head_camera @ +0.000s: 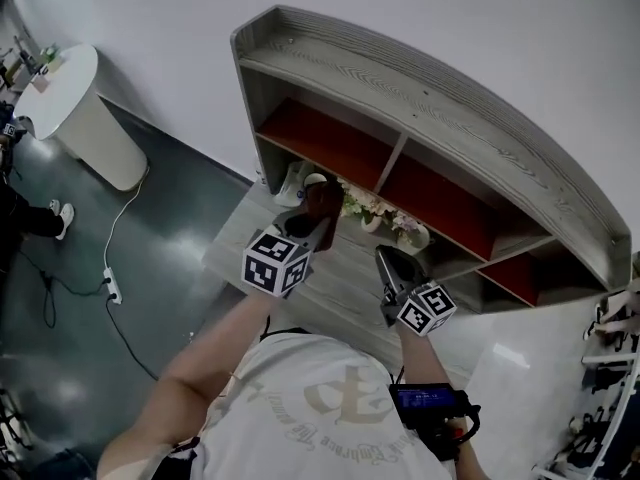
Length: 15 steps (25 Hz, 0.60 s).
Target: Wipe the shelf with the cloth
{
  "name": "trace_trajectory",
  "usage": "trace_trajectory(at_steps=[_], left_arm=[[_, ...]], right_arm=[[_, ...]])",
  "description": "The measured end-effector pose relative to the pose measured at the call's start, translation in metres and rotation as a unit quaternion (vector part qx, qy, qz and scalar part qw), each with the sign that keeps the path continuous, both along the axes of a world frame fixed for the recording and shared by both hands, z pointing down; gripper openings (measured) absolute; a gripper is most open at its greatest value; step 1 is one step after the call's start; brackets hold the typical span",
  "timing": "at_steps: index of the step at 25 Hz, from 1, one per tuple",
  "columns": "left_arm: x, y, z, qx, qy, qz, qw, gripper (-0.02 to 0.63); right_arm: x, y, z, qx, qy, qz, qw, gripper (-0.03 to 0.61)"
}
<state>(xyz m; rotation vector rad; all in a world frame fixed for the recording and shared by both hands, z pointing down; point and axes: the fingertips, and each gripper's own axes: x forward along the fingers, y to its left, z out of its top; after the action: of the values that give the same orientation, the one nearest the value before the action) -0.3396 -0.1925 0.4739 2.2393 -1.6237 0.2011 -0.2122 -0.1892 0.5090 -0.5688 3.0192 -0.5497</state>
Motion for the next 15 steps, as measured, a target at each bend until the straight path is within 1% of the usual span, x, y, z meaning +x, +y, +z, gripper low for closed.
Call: trace_trajectory(at_steps=[3, 6, 9, 15], left_arm=[[-0.003, -0.018, -0.011, 0.001, -0.006, 0.019, 0.9998, 0.064], [-0.004, -0.043, -0.026, 0.004, -0.024, 0.037, 0.999, 0.064], [-0.006, -0.068, -0.042, 0.009, -0.042, 0.044, 0.9981, 0.064], [0.006, -0.111, -0.061, 0.007, -0.044, 0.074, 0.9962, 0.064]], right_arm=[[-0.008, -0.001, -0.001, 0.001, -0.002, 0.004, 1.0, 0.005], [-0.016, -0.001, -0.003, 0.003, -0.004, 0.01, 1.0, 0.005], [-0.019, -0.001, -0.004, 0.006, -0.005, 0.018, 1.0, 0.005], [-0.017, -0.005, -0.002, 0.006, -0.001, 0.039, 0.999, 0.005]])
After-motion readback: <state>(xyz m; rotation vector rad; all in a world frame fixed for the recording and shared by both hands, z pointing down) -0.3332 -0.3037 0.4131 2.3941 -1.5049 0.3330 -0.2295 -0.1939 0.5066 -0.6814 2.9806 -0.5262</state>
